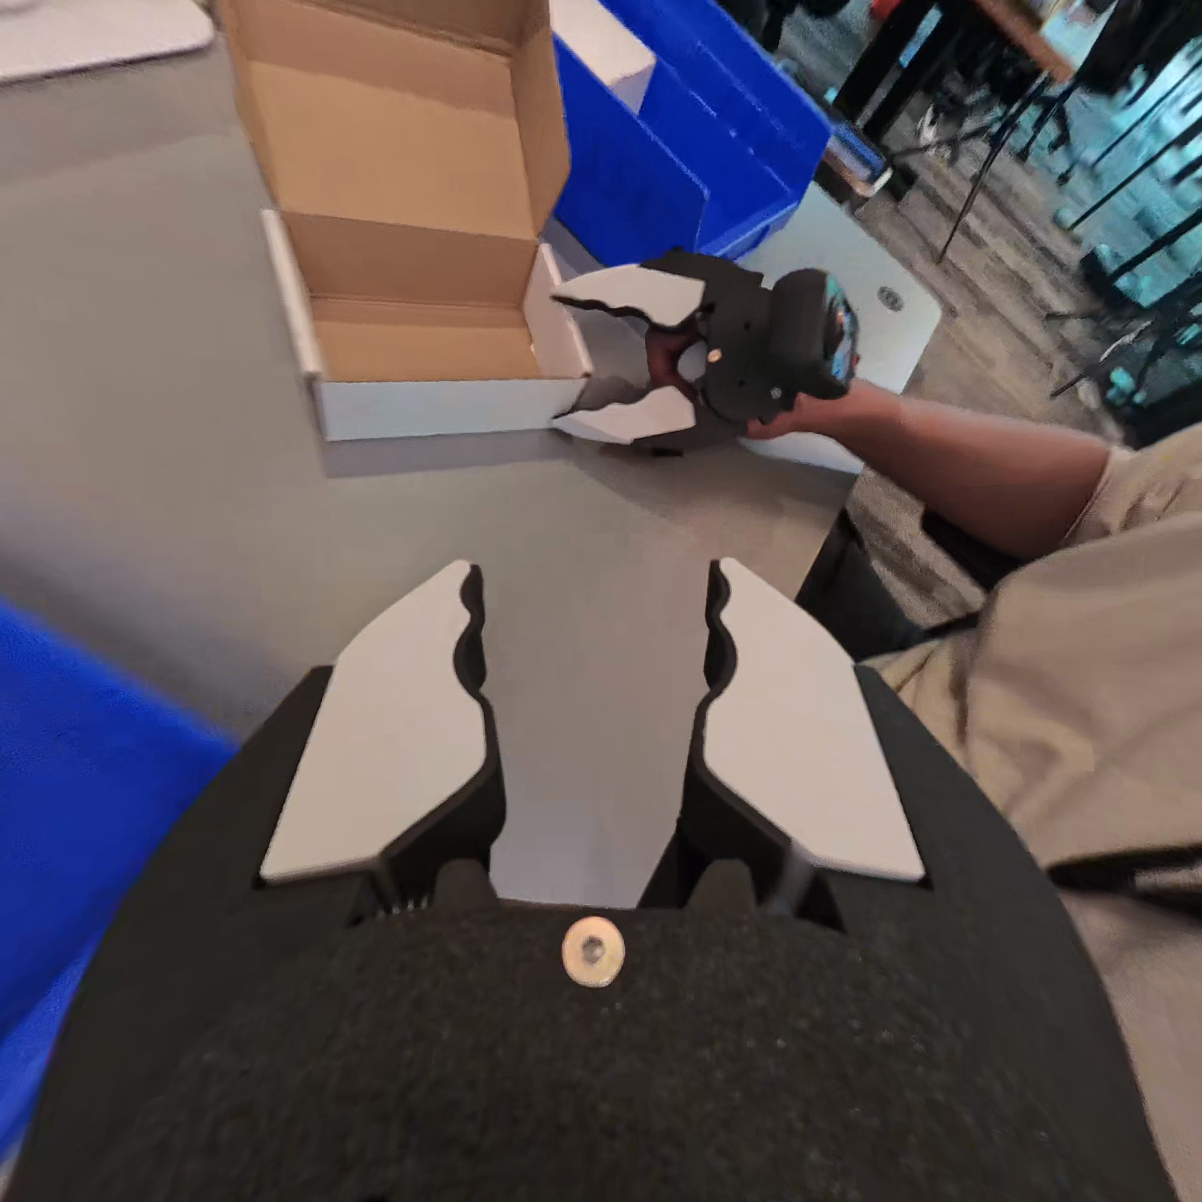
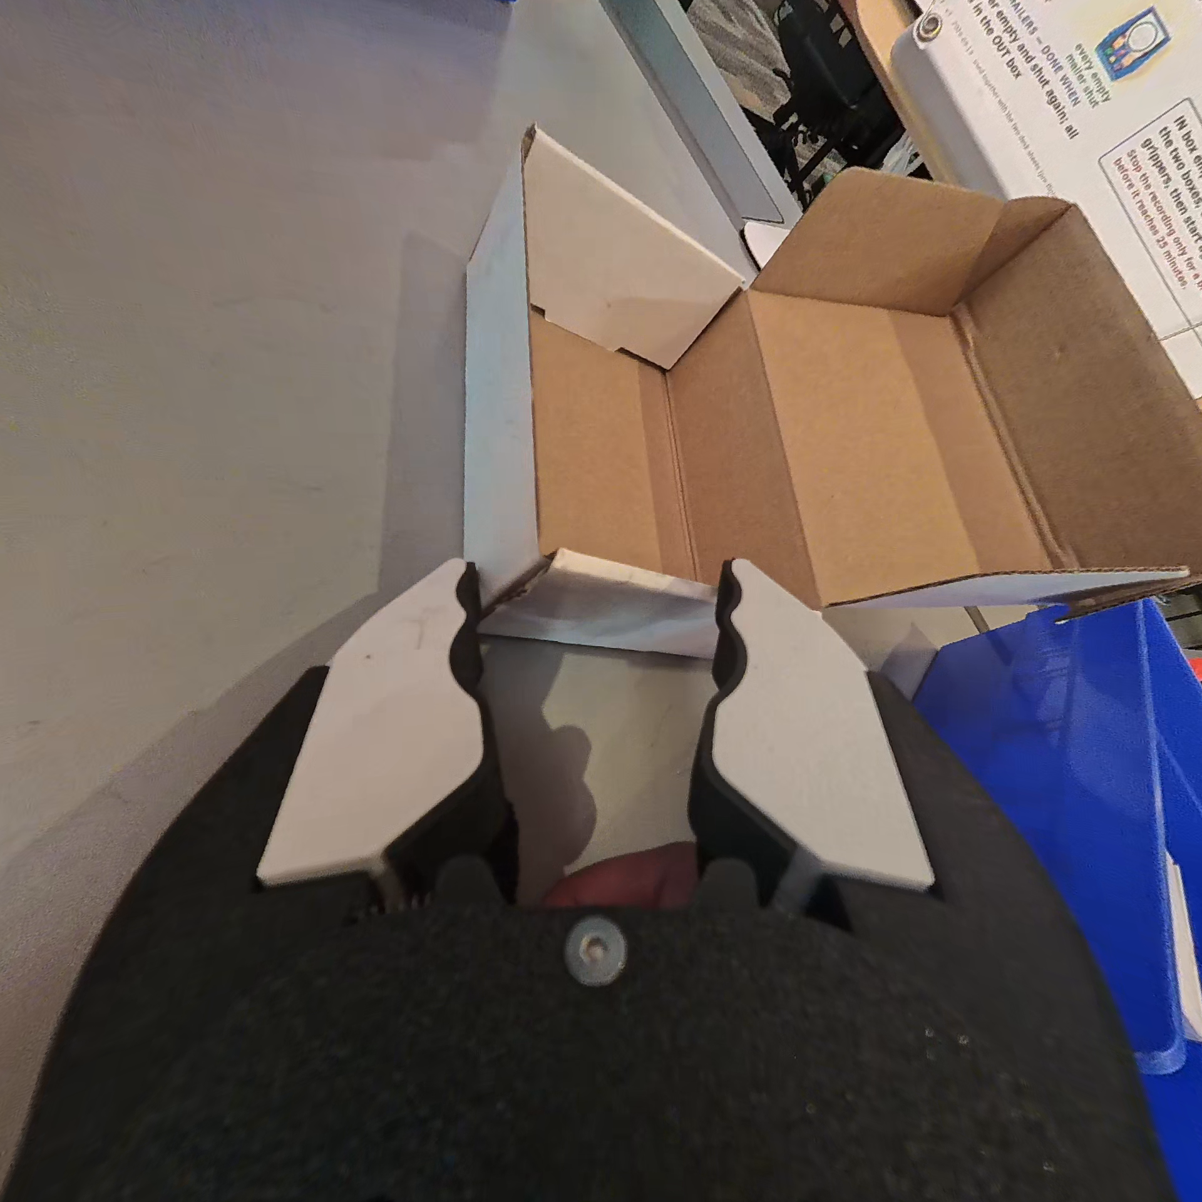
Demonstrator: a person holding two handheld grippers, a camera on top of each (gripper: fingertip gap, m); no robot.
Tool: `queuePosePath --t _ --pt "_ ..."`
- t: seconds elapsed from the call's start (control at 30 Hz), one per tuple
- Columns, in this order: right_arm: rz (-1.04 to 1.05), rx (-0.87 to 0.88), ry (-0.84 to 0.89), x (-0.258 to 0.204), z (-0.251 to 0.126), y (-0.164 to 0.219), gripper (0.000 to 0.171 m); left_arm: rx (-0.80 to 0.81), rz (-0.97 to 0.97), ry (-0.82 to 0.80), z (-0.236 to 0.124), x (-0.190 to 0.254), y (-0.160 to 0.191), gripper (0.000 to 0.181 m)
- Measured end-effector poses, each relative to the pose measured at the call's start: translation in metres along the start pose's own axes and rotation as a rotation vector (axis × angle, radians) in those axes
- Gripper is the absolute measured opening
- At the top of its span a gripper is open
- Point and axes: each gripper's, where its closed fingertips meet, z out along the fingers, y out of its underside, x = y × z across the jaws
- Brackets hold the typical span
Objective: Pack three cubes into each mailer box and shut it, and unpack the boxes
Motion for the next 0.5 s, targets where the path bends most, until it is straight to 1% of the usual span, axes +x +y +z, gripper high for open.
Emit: queuePosePath --t 0.07,0.13,0.17,0.2,0.23,0.27,0.33,0.4,0.43,0.5 --pt "0.000 0.000 -0.001 0.000 0.000 0.000 0.070 -0.087 0.163 -0.063 -0.030 -0.033 0.003 0.065" --pt "0.000 0.001 -0.002 0.000 0.000 0.000 0.070 -0.247 0.372 -0.201 -0.043 -0.091 0.020 0.065" --pt "0.001 0.001 -0.003 0.000 0.000 0.000 0.070 -0.343 0.427 -0.266 -0.045 -0.124 0.032 0.060" --pt "0.002 0.002 -0.005 0.000 0.000 0.000 0.070 -0.438 0.431 -0.296 -0.044 -0.153 0.044 0.058" --pt "0.000 0.002 -0.004 0.000 0.000 0.000 0.070 -0.508 0.410 -0.302 -0.040 -0.177 0.053 0.063" --pt "0.001 0.001 -0.004 0.000 0.000 0.000 0.070 -0.543 0.381 -0.277 -0.034 -0.193 0.059 0.068" --pt "-0.001 0.000 0.000 0.000 0.000 0.000 0.070 -0.585 0.374 -0.229 -0.021 -0.216 0.069 0.065" --pt "-0.001 0.000 0.000 0.000 0.000 0.000 0.070 -0.626 0.413 -0.200 -0.013 -0.232 0.078 0.065" --pt "0.000 0.000 -0.001 0.000 0.000 0.000 0.070 -0.636 0.429 -0.206 -0.011 -0.242 0.081 0.063" --pt "0.001 -0.001 0.000 0.000 0.000 0.000 0.070 -0.630 0.439 -0.233 -0.010 -0.260 0.080 0.068"
